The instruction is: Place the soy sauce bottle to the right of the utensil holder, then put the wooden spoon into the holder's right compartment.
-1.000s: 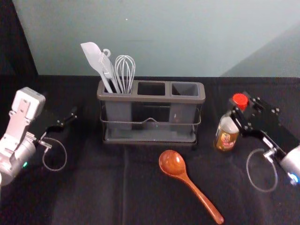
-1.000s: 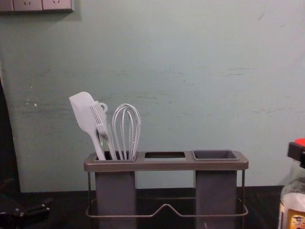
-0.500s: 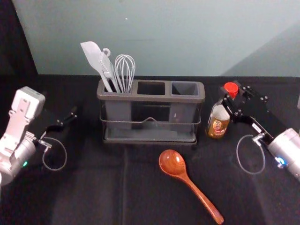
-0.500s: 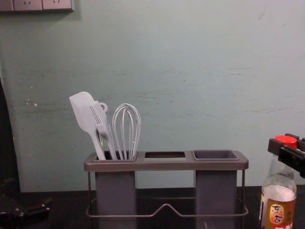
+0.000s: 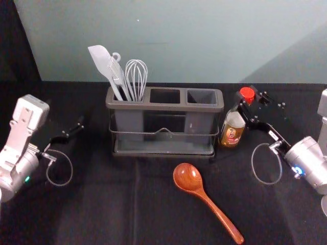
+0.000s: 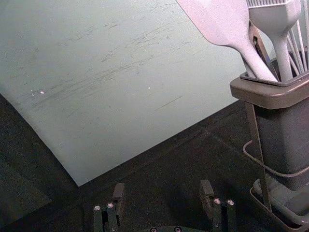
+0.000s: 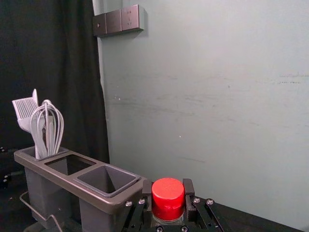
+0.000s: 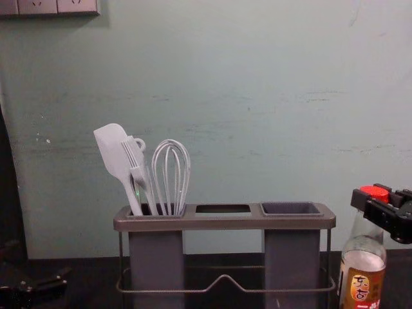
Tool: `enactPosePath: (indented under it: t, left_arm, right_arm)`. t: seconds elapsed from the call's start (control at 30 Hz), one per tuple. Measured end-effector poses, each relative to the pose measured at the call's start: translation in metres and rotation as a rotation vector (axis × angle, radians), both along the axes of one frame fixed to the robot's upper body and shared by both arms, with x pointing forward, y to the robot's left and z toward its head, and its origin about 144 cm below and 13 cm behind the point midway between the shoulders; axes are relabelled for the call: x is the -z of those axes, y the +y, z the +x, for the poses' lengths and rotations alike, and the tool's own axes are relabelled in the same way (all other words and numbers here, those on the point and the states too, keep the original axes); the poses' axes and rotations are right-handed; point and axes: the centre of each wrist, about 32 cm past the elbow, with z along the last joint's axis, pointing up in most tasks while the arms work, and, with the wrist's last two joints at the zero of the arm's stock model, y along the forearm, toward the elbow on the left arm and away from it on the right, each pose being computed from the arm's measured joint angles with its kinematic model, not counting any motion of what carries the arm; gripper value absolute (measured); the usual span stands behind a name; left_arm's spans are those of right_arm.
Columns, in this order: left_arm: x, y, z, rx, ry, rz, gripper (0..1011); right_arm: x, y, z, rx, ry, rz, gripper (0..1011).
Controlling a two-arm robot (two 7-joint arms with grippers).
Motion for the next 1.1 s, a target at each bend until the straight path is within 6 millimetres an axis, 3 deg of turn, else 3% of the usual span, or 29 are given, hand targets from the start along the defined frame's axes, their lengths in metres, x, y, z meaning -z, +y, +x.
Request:
enactPosePath:
  t: [0.9, 1.1]
  left_arm:
    - [0.000, 0.000, 0.000, 0.000, 0.000, 0.000, 1000]
    - [0.000, 0.000, 0.000, 0.000, 0.000, 0.000, 1000]
  right_arm:
    - [0.012, 0.000, 0.004, -0.006, 0.012, 0.039, 381]
    - [0.005, -0.001, 0.001, -0.002, 0.000, 0.037, 548]
